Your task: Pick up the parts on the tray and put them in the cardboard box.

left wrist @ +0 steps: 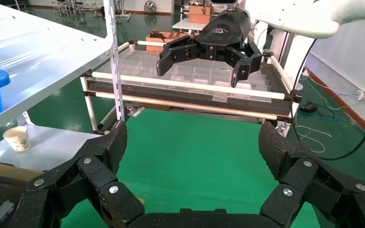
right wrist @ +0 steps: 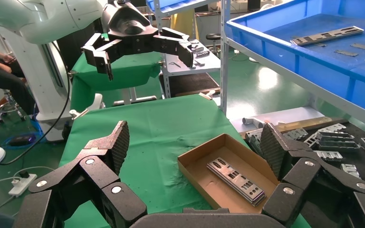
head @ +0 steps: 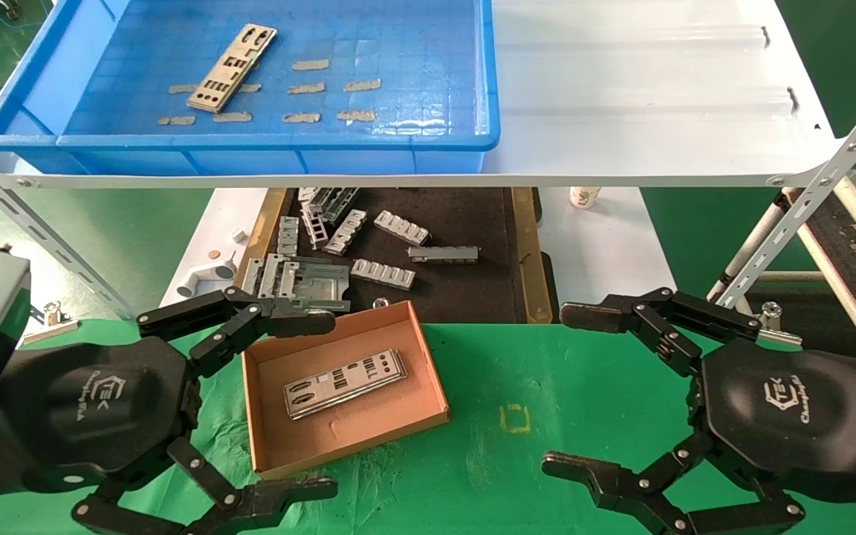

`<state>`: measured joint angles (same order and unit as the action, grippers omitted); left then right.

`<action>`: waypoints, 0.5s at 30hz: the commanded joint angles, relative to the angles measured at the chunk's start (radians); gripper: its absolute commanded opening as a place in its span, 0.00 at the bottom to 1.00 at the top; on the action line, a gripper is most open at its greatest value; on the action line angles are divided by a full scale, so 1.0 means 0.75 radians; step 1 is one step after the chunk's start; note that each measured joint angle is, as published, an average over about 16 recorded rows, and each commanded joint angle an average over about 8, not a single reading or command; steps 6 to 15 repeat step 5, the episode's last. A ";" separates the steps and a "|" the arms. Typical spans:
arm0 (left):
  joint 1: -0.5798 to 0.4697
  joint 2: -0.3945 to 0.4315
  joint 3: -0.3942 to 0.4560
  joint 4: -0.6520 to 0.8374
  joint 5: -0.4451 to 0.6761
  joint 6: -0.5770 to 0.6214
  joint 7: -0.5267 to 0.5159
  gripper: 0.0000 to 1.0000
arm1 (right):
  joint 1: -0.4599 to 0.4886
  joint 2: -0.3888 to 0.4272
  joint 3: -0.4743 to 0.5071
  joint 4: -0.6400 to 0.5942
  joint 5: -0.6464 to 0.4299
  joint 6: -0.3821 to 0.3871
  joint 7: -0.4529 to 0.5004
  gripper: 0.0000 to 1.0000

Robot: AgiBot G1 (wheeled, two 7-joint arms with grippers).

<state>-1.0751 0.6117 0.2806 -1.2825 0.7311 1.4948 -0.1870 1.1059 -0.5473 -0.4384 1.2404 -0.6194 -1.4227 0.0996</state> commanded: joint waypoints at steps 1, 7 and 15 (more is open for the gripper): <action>0.000 0.000 0.000 0.000 0.000 0.000 0.000 1.00 | 0.000 0.000 0.000 0.000 0.000 0.000 0.000 1.00; 0.000 0.000 0.000 0.000 0.000 0.000 0.000 1.00 | 0.000 0.000 0.000 0.000 0.000 0.000 0.000 1.00; 0.000 0.000 0.000 0.000 0.000 0.000 0.000 1.00 | 0.000 0.000 0.000 0.000 0.000 0.000 0.000 1.00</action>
